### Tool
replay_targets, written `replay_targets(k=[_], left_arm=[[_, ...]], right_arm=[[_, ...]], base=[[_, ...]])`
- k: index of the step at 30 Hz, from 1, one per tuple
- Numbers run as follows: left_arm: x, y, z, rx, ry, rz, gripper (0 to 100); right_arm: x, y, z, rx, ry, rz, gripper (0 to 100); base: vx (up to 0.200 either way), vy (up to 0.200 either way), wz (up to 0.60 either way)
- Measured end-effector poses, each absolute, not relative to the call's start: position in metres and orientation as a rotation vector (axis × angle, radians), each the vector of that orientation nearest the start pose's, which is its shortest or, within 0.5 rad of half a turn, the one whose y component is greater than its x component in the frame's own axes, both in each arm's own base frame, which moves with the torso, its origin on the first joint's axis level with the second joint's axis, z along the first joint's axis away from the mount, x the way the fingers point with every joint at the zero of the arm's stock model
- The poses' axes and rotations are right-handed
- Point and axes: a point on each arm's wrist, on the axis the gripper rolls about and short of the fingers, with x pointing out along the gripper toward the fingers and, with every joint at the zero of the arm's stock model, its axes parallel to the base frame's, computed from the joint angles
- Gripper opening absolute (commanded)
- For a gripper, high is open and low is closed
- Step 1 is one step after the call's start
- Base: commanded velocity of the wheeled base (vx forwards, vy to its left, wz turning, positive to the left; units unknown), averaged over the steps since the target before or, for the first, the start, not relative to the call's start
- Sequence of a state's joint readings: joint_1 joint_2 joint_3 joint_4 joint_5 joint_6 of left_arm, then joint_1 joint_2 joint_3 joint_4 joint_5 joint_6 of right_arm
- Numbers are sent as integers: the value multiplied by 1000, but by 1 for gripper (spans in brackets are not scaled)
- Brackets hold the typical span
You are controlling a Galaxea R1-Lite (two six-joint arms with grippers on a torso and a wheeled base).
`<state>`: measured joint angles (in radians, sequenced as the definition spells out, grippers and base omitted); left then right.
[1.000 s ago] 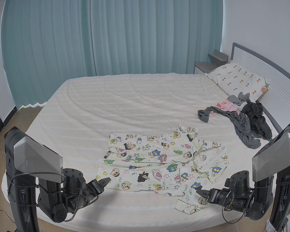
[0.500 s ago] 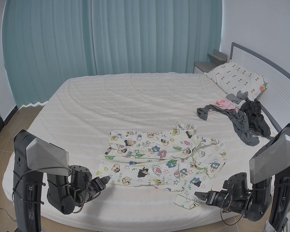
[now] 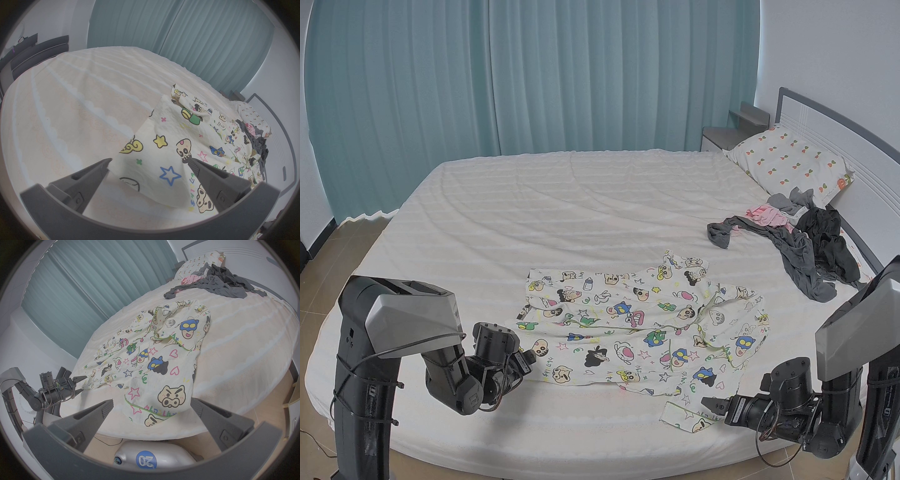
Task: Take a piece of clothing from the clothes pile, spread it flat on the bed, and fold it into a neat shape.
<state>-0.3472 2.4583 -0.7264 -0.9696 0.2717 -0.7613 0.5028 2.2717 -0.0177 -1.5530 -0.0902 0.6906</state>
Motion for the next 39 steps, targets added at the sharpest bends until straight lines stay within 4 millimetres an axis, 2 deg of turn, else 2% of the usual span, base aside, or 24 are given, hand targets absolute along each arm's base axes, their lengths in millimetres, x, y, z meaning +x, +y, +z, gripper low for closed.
replay_targets(k=[7,14,22,27,28,39], left_arm=[[337,-116,-66,-487,691,221,0],[339,-115,-66,-490,675,245,0],[343,-110,-61,-546,614,304,0],[343,-107,-57,-563,575,302,0],[343,-107,-57,-564,573,302,0],[341,-105,-56,-561,576,305,0]], right_arm=[[192,106,-23,443,793,152,100],[191,108,-39,430,854,138,100],[208,119,-62,427,853,127,100],[218,124,-69,429,829,136,100],[219,125,-70,428,827,137,0],[217,123,-77,381,828,88,0]], base=[[0,0,0],[0,0,0],[0,0,0],[0,0,0],[0,0,0],[0,0,0]])
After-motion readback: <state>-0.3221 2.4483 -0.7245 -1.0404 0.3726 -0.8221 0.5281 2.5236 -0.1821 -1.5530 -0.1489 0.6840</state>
